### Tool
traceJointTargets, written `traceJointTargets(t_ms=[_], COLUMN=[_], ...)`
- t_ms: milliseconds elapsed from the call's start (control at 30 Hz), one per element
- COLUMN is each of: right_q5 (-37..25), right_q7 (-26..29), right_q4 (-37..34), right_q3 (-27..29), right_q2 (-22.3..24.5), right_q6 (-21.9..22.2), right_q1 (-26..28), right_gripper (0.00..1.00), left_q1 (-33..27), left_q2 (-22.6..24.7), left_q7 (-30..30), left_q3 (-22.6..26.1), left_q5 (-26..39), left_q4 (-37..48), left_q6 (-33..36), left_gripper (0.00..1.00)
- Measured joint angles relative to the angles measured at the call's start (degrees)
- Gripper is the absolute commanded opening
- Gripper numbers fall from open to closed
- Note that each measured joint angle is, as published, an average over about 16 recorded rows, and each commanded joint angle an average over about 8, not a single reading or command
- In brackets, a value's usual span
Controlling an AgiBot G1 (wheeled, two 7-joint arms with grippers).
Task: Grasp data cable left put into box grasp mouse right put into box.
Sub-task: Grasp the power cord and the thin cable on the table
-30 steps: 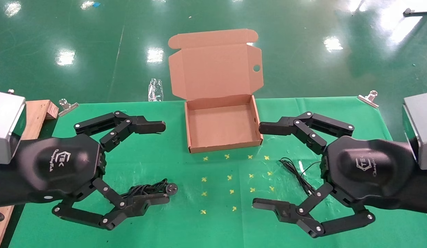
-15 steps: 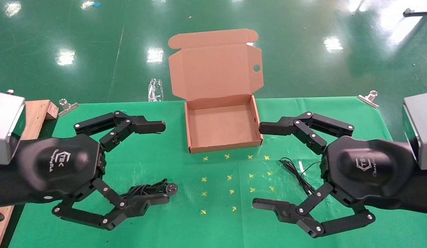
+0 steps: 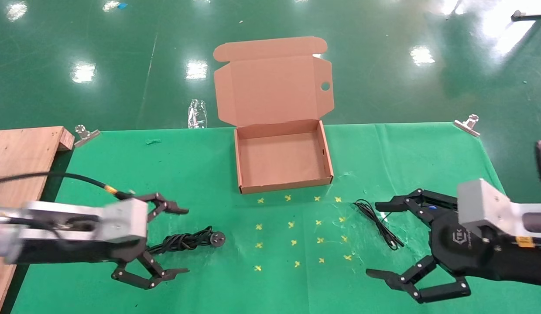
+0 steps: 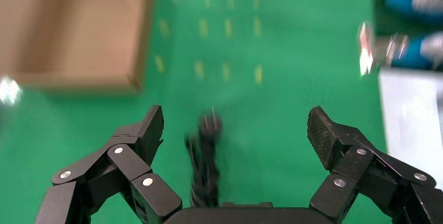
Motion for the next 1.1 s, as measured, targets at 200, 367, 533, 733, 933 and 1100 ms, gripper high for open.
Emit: traceJointTargets(t_ms=[200,367,533,733,933,1100], right_q5=[-1.4,-1.2,-1.0,-1.2,-4.9,-11.9], right_q7=[0.9,0.7,0.5,0.8,2.9,5.9], right_q4=[0.5,0.7,0.8,0.9,0.9,0.7], right_q3=[-0.1,0.2,0.3,0.1,-1.4,-3.8], right_q2=[0.9,1.2,1.4,1.6,2.0,1.3], right_q6=[1.9,2.3,2.2,2.2,2.7,4.1], right_q1=[-1.1,-1.5,-1.6,-2.0,-1.8,-0.4], right_gripper=[1.0,1.0,1.0,1.0,1.0,1.0], left_q1=[-1.1,-0.5,0.5,1.3,1.5,1.6], left_q2=[4.5,8.0,10.4,12.1,12.7,12.9], left_q7=[-5.7,-9.9,-13.3,-16.4,-18.3,-19.2], left_q3=[4.9,7.7,9.7,10.9,11.2,11.3], left_q5=[12.2,20.5,27.1,32.4,34.8,35.7], left_q4=[0.4,0.8,1.3,1.5,1.4,1.2], left_q6=[-3.0,-6.5,-9.5,-12.0,-12.8,-13.1], left_gripper=[1.0,1.0,1.0,1.0,1.0,1.0])
